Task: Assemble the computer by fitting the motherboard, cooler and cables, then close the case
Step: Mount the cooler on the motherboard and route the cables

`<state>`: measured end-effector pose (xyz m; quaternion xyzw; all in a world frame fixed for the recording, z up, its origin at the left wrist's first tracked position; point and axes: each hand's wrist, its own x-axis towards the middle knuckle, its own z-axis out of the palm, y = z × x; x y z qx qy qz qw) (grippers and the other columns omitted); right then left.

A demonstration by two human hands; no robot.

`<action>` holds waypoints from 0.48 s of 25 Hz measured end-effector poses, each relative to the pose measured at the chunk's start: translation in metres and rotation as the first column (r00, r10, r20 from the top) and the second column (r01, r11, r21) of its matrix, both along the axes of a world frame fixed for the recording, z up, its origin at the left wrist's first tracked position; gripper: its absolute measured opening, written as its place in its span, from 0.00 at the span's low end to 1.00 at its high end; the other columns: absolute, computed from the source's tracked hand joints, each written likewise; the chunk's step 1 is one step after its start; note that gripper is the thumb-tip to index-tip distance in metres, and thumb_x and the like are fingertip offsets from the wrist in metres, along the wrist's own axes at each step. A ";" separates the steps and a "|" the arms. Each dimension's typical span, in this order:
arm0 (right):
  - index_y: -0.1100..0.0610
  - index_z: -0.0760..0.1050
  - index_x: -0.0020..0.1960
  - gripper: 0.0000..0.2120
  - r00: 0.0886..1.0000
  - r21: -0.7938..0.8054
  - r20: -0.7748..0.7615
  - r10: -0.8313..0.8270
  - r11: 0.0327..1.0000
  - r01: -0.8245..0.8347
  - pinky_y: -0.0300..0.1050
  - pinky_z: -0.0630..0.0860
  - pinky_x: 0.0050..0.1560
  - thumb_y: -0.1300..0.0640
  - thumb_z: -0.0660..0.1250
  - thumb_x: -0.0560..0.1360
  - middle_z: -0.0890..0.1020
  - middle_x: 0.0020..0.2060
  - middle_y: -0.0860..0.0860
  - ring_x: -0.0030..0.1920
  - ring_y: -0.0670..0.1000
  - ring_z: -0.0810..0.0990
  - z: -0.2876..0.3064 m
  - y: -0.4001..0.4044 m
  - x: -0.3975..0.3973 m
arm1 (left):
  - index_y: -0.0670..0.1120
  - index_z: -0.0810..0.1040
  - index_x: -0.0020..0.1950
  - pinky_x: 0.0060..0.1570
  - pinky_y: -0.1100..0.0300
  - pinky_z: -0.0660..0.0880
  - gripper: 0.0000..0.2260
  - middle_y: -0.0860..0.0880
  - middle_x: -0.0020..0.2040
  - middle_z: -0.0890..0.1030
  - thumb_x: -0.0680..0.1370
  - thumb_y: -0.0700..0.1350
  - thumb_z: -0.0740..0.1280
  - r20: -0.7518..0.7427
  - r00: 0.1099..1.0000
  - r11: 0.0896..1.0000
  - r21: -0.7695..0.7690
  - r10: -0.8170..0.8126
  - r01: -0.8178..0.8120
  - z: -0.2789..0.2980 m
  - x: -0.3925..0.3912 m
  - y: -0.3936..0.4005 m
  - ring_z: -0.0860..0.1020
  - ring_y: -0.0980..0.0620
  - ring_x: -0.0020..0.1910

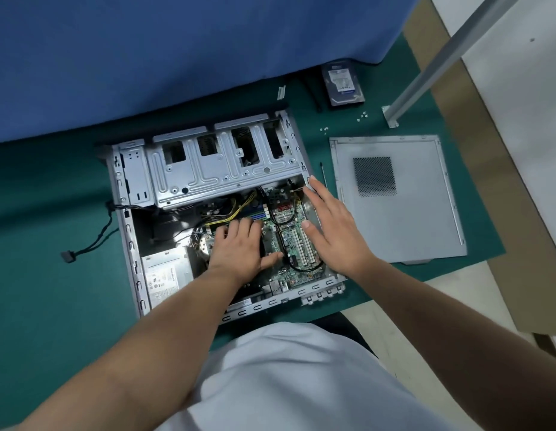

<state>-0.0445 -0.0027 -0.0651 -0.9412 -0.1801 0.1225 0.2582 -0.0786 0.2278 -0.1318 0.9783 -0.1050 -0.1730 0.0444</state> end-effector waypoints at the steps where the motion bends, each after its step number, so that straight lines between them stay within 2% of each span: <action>1: 0.45 0.49 0.83 0.28 1.000 0.076 -0.018 0.006 0.997 -0.005 0.59 0.52 0.79 0.42 0.51 0.86 0.46 0.81 0.36 0.81 0.44 0.49 -0.002 -0.002 0.000 | 0.49 0.66 0.70 0.57 0.47 0.64 0.40 0.47 0.65 0.71 0.75 0.78 0.43 0.009 1.000 1.000 0.002 -0.004 0.004 -0.002 0.000 0.000 0.69 0.45 0.63; 2: 0.44 0.51 0.83 0.26 0.998 0.162 -0.039 -0.045 0.985 0.050 0.57 0.52 0.79 0.43 0.51 0.86 0.49 0.81 0.37 0.81 0.43 0.50 -0.004 -0.004 0.002 | 0.49 0.66 0.70 0.58 0.47 0.65 0.40 0.47 0.66 0.71 0.75 0.78 0.43 0.016 1.000 1.000 0.001 -0.006 0.006 -0.004 0.000 0.000 0.69 0.45 0.64; 3: 0.44 0.55 0.81 0.24 0.980 0.245 -0.079 -0.181 0.950 0.195 0.55 0.54 0.79 0.44 0.51 0.86 0.55 0.80 0.39 0.80 0.43 0.55 -0.008 -0.008 0.007 | 0.49 0.66 0.71 0.59 0.47 0.65 0.40 0.47 0.67 0.71 0.75 0.78 0.43 0.018 1.000 1.000 -0.005 -0.005 0.005 -0.005 0.001 0.000 0.69 0.45 0.65; 4: 0.46 0.63 0.78 0.22 0.918 0.296 -0.137 -0.371 0.869 0.396 0.54 0.59 0.78 0.44 0.51 0.86 0.64 0.77 0.43 0.76 0.43 0.63 -0.013 -0.014 0.014 | 0.49 0.66 0.72 0.60 0.46 0.65 0.40 0.46 0.68 0.71 0.76 0.77 0.43 0.021 1.000 1.000 -0.011 -0.002 0.002 -0.005 0.001 0.000 0.69 0.45 0.66; 5: 0.50 0.69 0.73 0.20 0.817 0.272 -0.199 -0.542 0.770 0.577 0.55 0.66 0.75 0.45 0.52 0.86 0.71 0.69 0.47 0.69 0.45 0.70 -0.019 -0.021 0.025 | 0.49 0.65 0.72 0.60 0.46 0.65 0.40 0.46 0.70 0.70 0.76 0.77 0.43 0.024 1.000 1.000 -0.016 0.001 -0.001 -0.006 0.001 0.001 0.69 0.44 0.67; 6: 0.54 0.73 0.67 0.17 0.722 0.169 -0.254 -0.644 0.705 0.689 0.57 0.71 0.70 0.46 0.55 0.85 0.74 0.63 0.50 0.62 0.48 0.74 -0.027 -0.029 0.035 | 0.49 0.65 0.73 0.61 0.46 0.65 0.40 0.46 0.70 0.70 0.75 0.77 0.43 0.025 1.000 1.000 -0.022 0.003 -0.003 -0.006 0.002 0.001 0.69 0.44 0.67; 7: 0.57 0.74 0.64 0.15 0.675 0.020 -0.302 -0.674 0.703 0.711 0.57 0.74 0.66 0.48 0.58 0.84 0.75 0.61 0.53 0.58 0.52 0.76 -0.036 -0.036 0.043 | 0.49 0.65 0.73 0.61 0.46 0.65 0.41 0.46 0.71 0.70 0.75 0.77 0.42 0.023 1.000 1.000 -0.025 0.006 -0.006 -0.006 0.001 0.001 0.68 0.44 0.68; 9: 0.60 0.73 0.64 0.16 0.684 -0.232 -0.391 -0.616 0.785 0.575 0.50 0.76 0.57 0.51 0.64 0.82 0.76 0.60 0.57 0.54 0.56 0.78 -0.052 -0.041 0.053 | 0.50 0.64 0.73 0.61 0.46 0.64 0.41 0.47 0.71 0.69 0.75 0.78 0.41 0.017 1.000 1.000 -0.021 0.011 -0.011 -0.006 0.002 0.001 0.68 0.44 0.68; 10: 0.61 0.72 0.64 0.16 0.706 -0.302 -0.403 -0.582 0.813 0.498 0.48 0.75 0.54 0.52 0.66 0.81 0.77 0.59 0.58 0.54 0.58 0.77 -0.059 -0.041 0.056 | 0.50 0.64 0.74 0.61 0.46 0.64 0.41 0.47 0.72 0.69 0.74 0.78 0.41 0.010 1.000 1.000 -0.019 0.015 -0.014 -0.006 0.002 0.001 0.68 0.44 0.68; 12: 0.64 0.71 0.63 0.15 0.760 -0.389 -0.359 -0.542 0.827 0.406 0.50 0.74 0.52 0.57 0.65 0.80 0.77 0.57 0.61 0.55 0.61 0.77 -0.069 -0.036 0.059 | 0.50 0.63 0.74 0.62 0.46 0.64 0.41 0.47 0.72 0.68 0.74 0.78 0.41 -0.003 1.000 1.000 -0.013 0.017 -0.017 -0.006 0.002 0.000 0.67 0.45 0.69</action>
